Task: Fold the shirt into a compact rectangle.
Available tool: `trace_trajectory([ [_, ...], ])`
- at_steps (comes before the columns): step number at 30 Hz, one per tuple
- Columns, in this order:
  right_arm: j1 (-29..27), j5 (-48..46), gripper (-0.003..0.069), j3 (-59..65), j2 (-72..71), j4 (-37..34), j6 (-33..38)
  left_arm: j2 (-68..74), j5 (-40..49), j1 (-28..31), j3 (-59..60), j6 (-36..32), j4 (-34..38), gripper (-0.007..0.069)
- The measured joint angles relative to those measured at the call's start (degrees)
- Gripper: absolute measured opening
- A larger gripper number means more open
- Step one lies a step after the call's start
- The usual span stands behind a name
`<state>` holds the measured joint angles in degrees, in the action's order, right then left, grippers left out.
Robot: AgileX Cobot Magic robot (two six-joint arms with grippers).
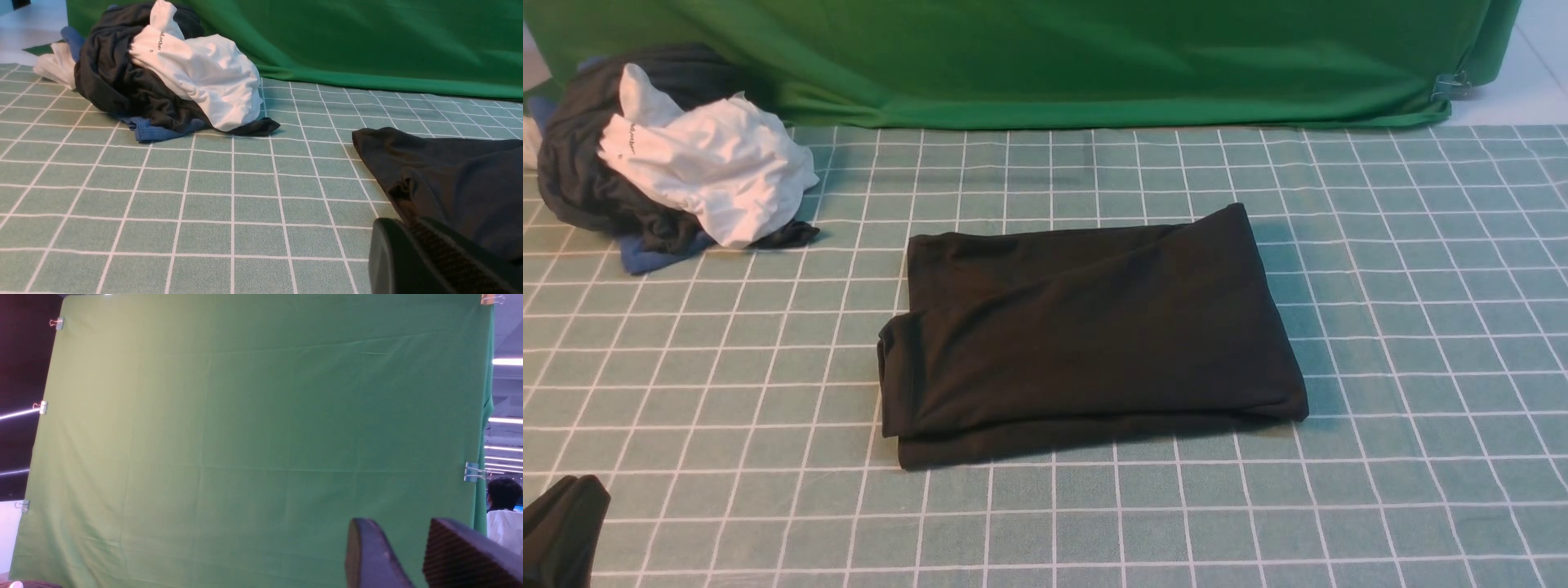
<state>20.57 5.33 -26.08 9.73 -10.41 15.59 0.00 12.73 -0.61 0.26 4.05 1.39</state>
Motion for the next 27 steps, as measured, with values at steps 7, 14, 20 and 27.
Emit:
trace_trajectory([
  [7, 0.00, 0.00, 0.0235, 0.00, 0.00, 0.00, 0.00, 0.00, 0.00, 0.00, 0.00, 0.00, 0.00, 0.0013],
  [14, 0.00, 0.00, 0.0237, 0.00, 0.00, 0.00, 0.11, 0.00, 0.00, 0.00, 0.00, 0.00, 0.00, 0.0013],
  [20, 0.00, -0.07, 0.0237, 0.00, 0.00, 0.00, 0.14, 0.00, 0.00, 0.00, 0.00, 0.00, -0.27, 0.0013],
  [27, -1.26, -2.02, 0.0237, 3.31, -0.51, 0.00, 0.59, 0.00, -0.05, 0.00, 0.00, 0.00, -0.39, 0.0013],
])
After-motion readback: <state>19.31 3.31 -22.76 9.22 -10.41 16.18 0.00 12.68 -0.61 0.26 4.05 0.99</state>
